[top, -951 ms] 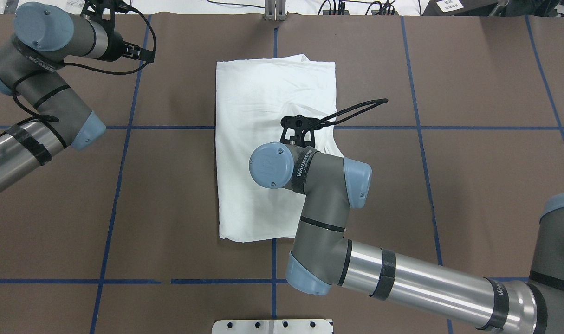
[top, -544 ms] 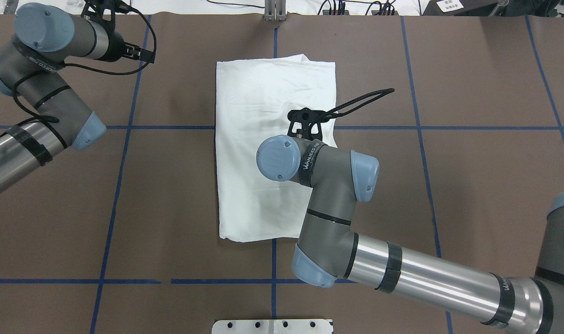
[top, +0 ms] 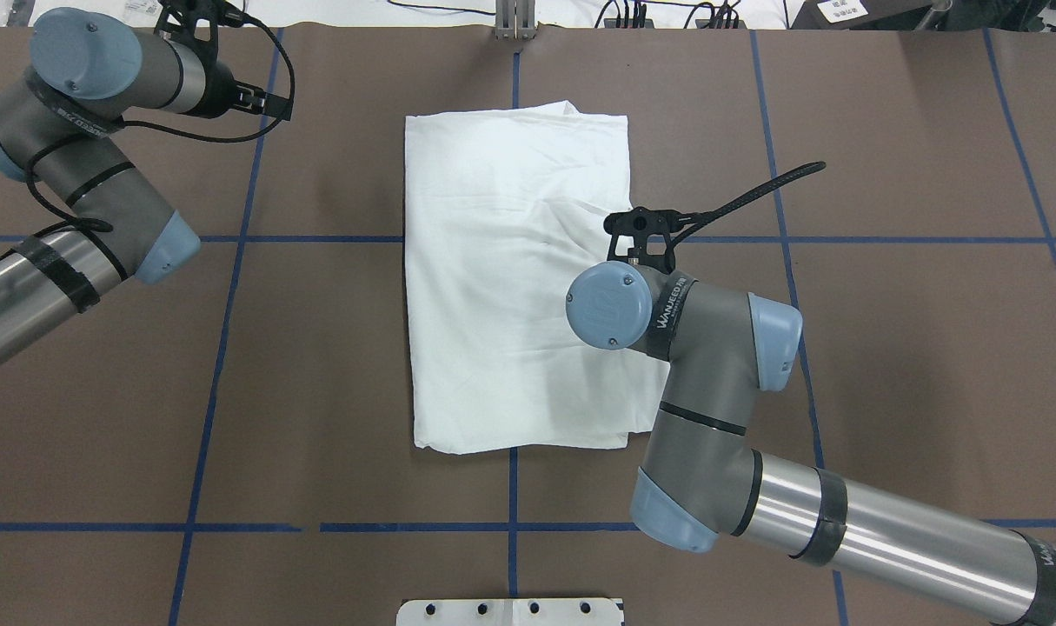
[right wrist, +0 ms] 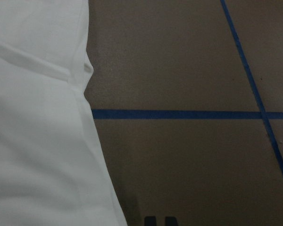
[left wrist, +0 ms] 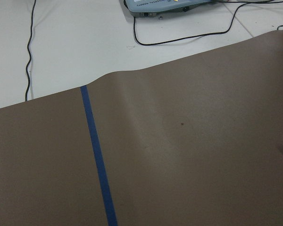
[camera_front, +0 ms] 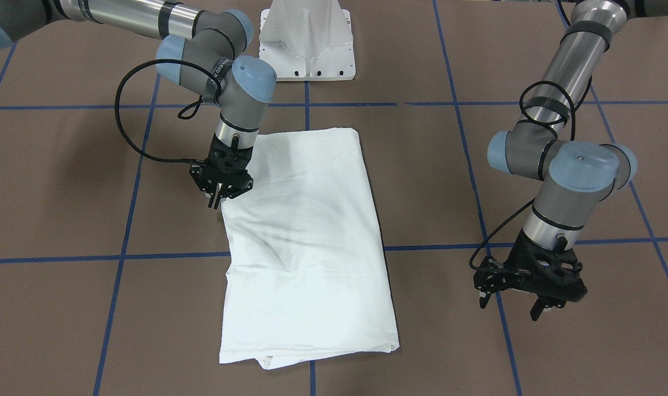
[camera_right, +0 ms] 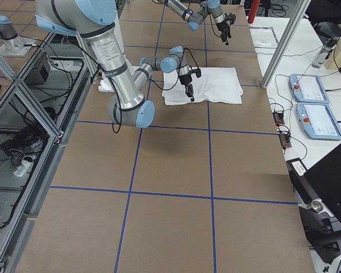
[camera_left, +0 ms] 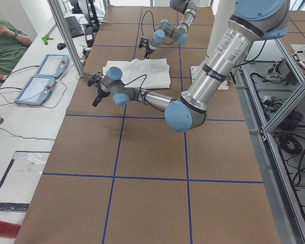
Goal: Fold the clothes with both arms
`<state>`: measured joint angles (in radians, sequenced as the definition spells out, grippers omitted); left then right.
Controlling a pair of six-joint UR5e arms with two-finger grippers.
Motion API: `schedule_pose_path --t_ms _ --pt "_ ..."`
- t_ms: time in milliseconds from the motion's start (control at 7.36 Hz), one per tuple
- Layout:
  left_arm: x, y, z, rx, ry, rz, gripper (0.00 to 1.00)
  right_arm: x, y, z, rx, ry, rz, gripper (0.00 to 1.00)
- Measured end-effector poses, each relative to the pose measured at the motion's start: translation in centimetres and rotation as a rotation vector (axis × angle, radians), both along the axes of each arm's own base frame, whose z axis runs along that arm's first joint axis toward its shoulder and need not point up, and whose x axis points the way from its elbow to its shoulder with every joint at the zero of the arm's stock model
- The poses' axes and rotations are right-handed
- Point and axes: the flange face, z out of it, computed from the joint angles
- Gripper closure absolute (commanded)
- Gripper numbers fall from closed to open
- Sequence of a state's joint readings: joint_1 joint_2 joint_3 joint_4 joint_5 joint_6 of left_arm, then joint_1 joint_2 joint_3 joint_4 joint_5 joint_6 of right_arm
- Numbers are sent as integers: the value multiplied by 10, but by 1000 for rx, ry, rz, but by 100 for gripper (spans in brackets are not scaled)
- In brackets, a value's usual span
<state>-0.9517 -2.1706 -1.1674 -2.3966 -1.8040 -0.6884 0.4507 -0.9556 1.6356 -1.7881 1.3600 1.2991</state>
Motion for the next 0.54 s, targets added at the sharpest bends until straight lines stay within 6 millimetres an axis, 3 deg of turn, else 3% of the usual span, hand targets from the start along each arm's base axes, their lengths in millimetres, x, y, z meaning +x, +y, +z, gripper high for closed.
schedule_pose_path --t_ms 272,544 --pt "2 2 -3 3 5 2 0 5 0 -12 27 -67 -2 0" --pt "3 24 -15 -1 56 19 0 23 6 -30 51 -252 -27 0"
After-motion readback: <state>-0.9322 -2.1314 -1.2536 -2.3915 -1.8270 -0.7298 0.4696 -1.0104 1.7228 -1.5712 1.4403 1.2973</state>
